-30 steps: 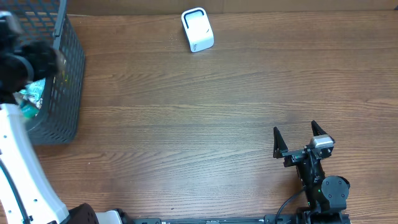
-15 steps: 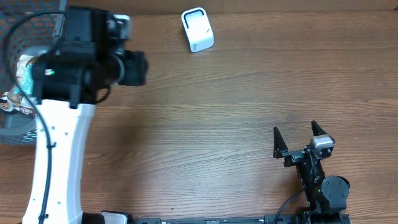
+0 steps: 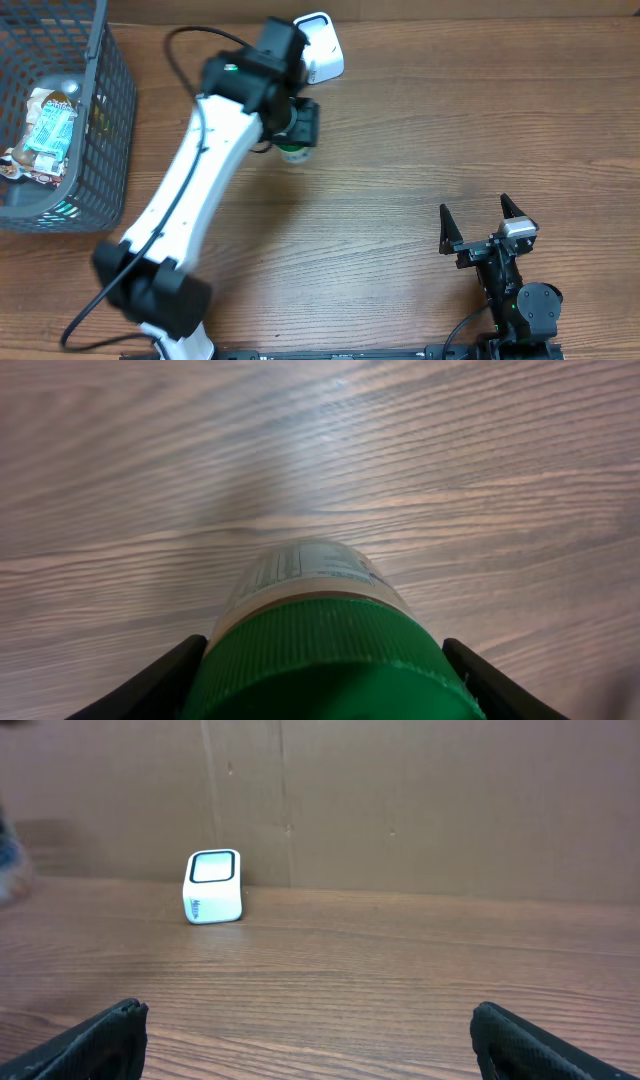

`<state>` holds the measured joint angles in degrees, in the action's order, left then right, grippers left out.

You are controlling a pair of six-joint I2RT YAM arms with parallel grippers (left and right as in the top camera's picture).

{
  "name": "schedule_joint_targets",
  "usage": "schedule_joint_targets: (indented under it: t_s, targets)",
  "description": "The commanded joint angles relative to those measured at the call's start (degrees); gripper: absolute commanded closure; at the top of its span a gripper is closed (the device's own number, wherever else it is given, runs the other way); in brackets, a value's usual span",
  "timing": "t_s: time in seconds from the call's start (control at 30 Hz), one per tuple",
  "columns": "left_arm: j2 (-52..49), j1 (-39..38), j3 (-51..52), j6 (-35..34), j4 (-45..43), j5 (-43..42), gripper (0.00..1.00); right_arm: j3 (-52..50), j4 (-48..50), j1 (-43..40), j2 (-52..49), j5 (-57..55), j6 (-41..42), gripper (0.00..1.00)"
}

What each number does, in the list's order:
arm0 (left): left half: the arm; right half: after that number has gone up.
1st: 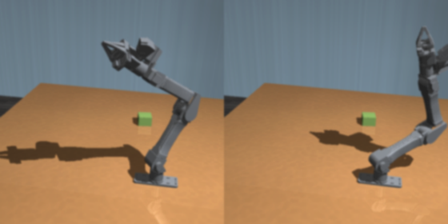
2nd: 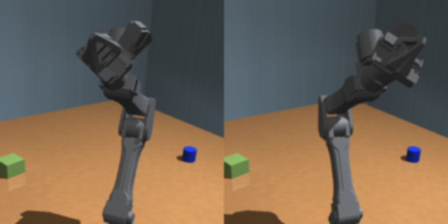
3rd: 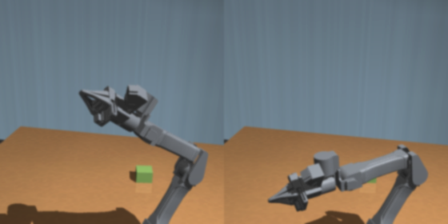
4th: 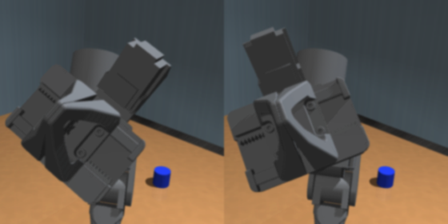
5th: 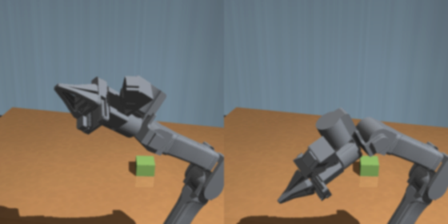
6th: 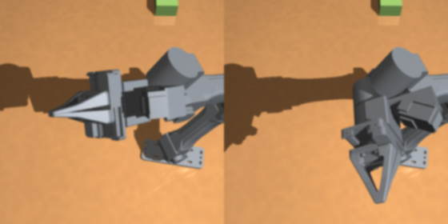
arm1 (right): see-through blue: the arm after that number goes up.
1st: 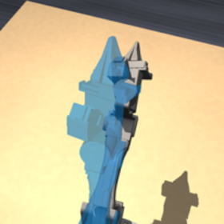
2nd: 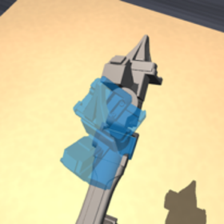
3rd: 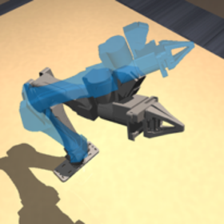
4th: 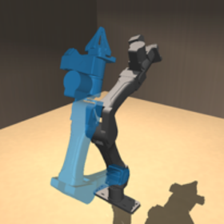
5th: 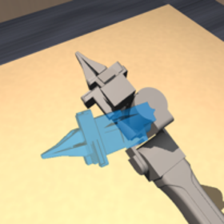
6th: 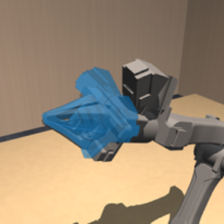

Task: Scan the item barcode
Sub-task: 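Carry the jar out and set it upright on the table center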

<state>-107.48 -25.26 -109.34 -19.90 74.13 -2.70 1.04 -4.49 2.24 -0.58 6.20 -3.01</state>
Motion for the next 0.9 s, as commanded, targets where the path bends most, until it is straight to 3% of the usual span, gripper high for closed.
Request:
schedule_joint_targets:
  t_s: [0.0, 0.4, 0.87]
  targets:
    - [-4.4, -3.2, -1.4, -7.0, -2.3, 0.4, 0.76, -0.6, 0.3, -0.1, 0.4, 0.3, -0.1, 0.0]
    - [-17.9, -13.7, -1.4, -9.2, -14.9, 4.0, 0.75, -0.6, 0.3, -0.1, 0.4, 0.3, -0.1, 0.0]
    - [-20.2, -16.8, -1.4, -15.5, -18.6, 8.9, 0.74, -0.6, 0.3, -0.1, 0.4, 0.3, -0.1, 0.0]
